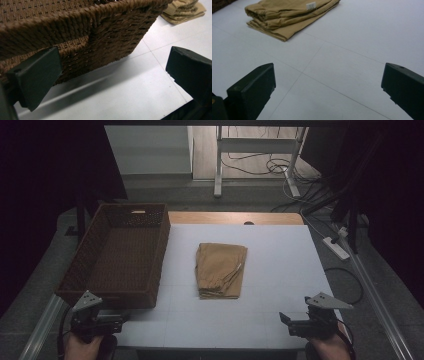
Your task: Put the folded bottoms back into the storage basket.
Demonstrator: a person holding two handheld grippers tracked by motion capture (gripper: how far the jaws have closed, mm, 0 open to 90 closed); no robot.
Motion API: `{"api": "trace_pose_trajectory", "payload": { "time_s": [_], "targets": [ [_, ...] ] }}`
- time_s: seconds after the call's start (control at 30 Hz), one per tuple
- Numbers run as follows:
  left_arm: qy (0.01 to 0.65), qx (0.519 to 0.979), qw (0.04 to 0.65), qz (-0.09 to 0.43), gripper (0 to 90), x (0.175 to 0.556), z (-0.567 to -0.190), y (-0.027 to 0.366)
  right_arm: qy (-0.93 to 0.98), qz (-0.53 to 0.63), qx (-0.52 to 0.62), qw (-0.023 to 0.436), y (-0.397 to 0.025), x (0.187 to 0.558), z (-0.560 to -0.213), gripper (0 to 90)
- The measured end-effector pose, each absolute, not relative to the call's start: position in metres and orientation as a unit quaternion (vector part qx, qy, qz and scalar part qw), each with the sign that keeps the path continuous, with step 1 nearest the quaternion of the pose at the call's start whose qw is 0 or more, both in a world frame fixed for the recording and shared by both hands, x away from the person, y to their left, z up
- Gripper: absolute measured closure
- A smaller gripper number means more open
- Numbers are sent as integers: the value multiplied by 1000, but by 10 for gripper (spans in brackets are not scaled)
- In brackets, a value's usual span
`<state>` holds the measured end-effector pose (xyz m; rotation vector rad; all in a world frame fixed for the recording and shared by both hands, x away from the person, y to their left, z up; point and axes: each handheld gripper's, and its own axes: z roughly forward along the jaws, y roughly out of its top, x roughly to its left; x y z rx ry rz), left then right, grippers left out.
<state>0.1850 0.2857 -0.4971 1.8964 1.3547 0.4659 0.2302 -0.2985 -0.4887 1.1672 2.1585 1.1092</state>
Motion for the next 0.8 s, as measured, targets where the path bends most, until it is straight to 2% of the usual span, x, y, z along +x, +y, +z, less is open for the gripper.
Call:
{"api": "trace_pose_trajectory", "payload": {
  "time_s": [0.8],
  "targets": [
    [513, 748, 384, 175, 0, 184, -497, 285, 795, 401, 408, 202, -297, 232, -489, 2]
  ]
}}
